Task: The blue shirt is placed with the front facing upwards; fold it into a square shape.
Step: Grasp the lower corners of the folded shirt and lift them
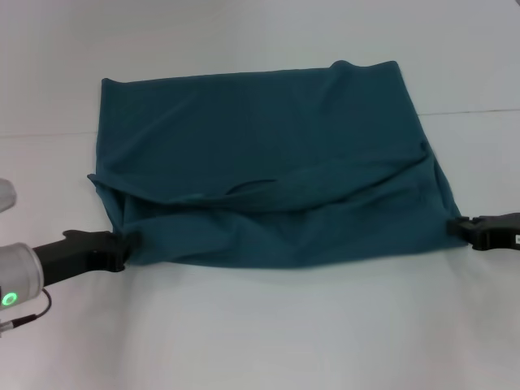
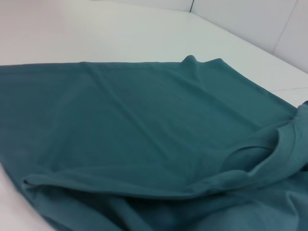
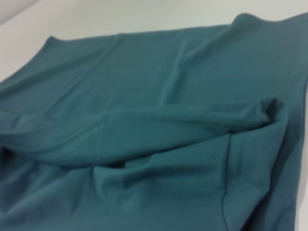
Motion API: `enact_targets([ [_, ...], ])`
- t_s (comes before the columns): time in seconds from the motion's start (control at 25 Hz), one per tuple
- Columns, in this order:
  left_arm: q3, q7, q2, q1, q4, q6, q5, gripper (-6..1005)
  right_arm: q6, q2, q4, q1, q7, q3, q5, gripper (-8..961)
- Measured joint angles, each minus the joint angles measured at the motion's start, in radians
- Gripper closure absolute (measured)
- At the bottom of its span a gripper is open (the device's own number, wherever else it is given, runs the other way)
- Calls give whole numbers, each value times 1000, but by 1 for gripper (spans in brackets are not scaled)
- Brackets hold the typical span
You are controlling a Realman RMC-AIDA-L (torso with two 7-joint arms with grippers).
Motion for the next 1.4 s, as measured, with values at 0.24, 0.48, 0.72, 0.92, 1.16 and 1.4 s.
enact_targets([
  [0.24, -43, -6, 27, -16, 36, 13, 0, 945, -56, -8, -19, -6, 21, 60, 3, 849],
  [0.48, -47, -11, 61, -42, 87, 24, 0, 941, -108, -16, -33, -22, 19, 102, 3, 920],
  [0.72, -44, -56, 103, -71, 146, 90, 48, 936, -131, -21, -36, -37, 26, 116, 3, 920],
  [0.92, -46, -80, 99, -81, 149, 101, 98, 932, -133, -18, -36, -39, 26, 119, 2, 920],
  [1.16, -47, -81, 77, -67, 108, 120, 100, 928, -134, -14, -36, -39, 25, 119, -1, 920],
  [1.4, -47, -86, 73, -65, 99, 146, 102, 923, -140, -9, -37, -43, 25, 118, -2, 920],
])
